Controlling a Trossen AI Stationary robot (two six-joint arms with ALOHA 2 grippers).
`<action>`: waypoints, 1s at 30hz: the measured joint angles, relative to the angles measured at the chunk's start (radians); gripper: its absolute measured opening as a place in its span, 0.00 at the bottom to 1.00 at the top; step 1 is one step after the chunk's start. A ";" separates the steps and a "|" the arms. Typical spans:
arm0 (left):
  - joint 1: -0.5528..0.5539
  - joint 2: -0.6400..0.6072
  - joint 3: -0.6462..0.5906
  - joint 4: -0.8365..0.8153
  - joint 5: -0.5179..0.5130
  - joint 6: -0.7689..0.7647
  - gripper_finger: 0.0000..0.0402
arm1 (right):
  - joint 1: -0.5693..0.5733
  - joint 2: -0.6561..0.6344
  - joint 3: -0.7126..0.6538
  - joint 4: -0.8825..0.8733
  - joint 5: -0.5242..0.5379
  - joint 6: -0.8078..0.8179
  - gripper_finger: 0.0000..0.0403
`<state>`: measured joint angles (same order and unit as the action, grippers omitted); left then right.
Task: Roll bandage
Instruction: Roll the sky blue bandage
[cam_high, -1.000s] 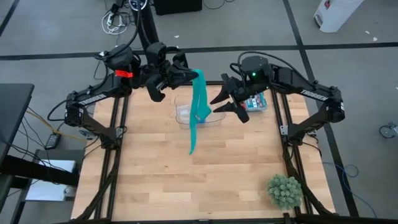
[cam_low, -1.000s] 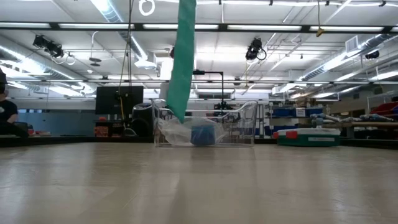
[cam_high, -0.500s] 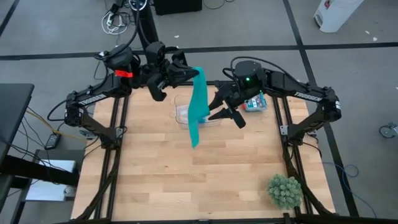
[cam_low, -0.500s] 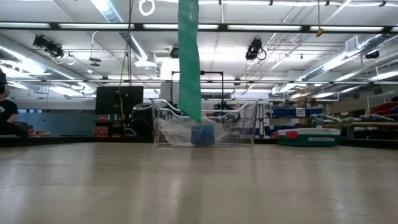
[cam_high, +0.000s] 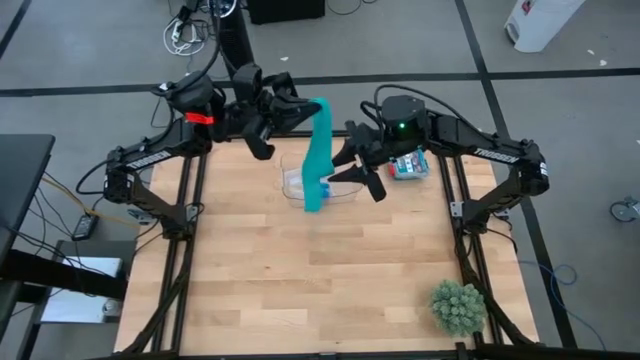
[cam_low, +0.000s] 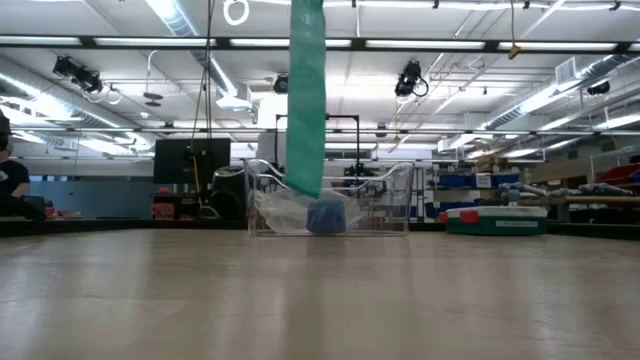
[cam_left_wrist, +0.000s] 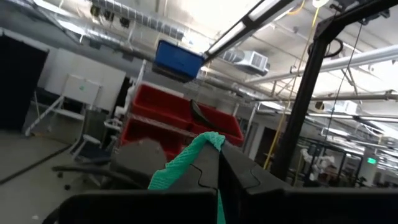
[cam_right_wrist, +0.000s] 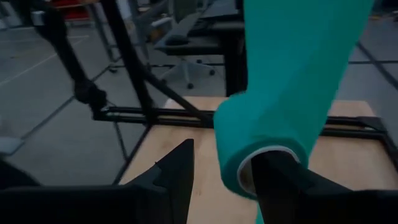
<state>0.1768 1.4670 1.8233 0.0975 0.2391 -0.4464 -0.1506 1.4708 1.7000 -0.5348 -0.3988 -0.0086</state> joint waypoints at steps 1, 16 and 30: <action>0.000 0.000 0.000 0.015 -0.003 0.001 0.01 | 0.000 0.000 0.000 0.002 0.002 0.000 0.37; 0.000 0.000 0.000 0.039 -0.032 0.046 0.01 | -0.005 0.000 0.000 0.033 0.071 -0.045 0.05; 0.022 -0.012 0.000 -0.013 0.038 -0.007 0.01 | -0.026 -0.003 0.000 -0.057 0.063 -0.076 0.00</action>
<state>0.1985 1.4551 1.8233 0.0841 0.2774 -0.4531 -0.1768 1.4681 1.7000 -0.5915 -0.3363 -0.0849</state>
